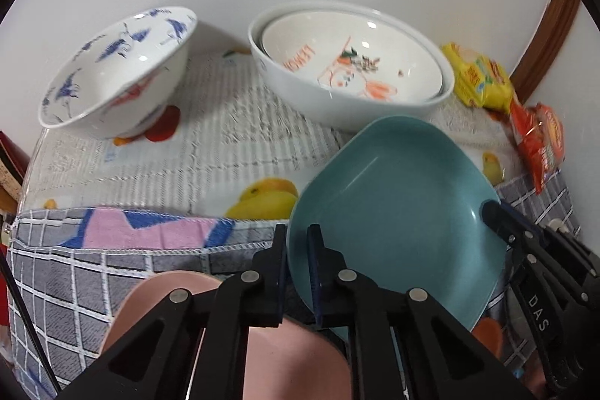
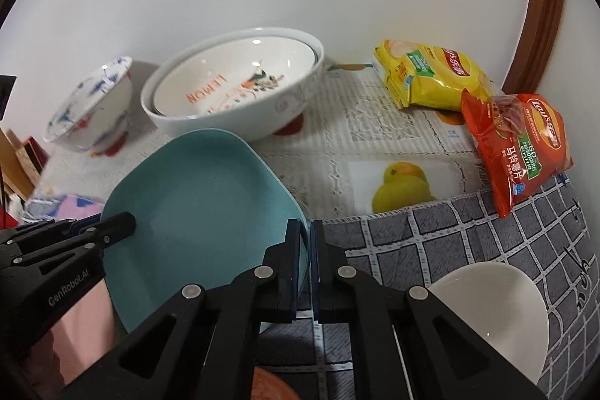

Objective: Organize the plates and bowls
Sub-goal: 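Close both grippers on the teal plate rim, then lift the teal plate with both grippers and carry it over the pink plate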

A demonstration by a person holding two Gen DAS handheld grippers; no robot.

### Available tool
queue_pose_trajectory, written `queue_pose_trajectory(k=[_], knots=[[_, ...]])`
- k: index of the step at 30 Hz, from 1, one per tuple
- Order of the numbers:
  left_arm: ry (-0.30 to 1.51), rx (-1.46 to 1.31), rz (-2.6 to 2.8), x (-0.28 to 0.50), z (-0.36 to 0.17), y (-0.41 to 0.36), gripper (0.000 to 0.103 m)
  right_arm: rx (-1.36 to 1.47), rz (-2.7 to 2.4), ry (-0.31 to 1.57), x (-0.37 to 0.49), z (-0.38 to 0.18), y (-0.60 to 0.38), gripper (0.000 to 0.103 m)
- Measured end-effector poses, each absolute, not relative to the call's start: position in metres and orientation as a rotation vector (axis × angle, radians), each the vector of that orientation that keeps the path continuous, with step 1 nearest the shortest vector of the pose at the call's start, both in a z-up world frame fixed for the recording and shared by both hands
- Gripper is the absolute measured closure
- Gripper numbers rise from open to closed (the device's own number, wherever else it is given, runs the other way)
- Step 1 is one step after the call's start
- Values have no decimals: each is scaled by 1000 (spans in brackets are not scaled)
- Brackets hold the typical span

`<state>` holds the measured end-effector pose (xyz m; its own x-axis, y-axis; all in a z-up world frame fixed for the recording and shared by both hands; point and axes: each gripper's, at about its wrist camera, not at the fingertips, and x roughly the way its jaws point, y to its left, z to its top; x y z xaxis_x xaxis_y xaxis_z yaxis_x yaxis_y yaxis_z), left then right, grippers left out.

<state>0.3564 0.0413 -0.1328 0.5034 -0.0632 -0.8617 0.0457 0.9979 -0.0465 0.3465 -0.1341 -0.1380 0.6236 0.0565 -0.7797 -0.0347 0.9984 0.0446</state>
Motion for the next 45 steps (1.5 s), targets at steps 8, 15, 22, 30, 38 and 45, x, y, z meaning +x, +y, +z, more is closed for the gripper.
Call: queue_pose_trajectory(k=[8, 15, 22, 30, 38, 45], knots=[[1026, -34, -48, 354, -119, 47, 93, 18, 62, 868, 340, -123, -123, 98], [1003, -45, -55, 337, -99, 47, 93, 48, 58, 846, 323, -104, -127, 98], [989, -46, -57, 308, -84, 48, 93, 64, 60, 839, 294, -89, -129, 98], [973, -53, -67, 278, -64, 58, 93, 67, 58, 824, 258, -73, -123, 98], [947, -59, -72, 253, -48, 68, 93, 65, 63, 806, 232, -61, -113, 98], [941, -69, -63, 241, -44, 80, 93, 82, 81, 804, 221, -56, -104, 98]])
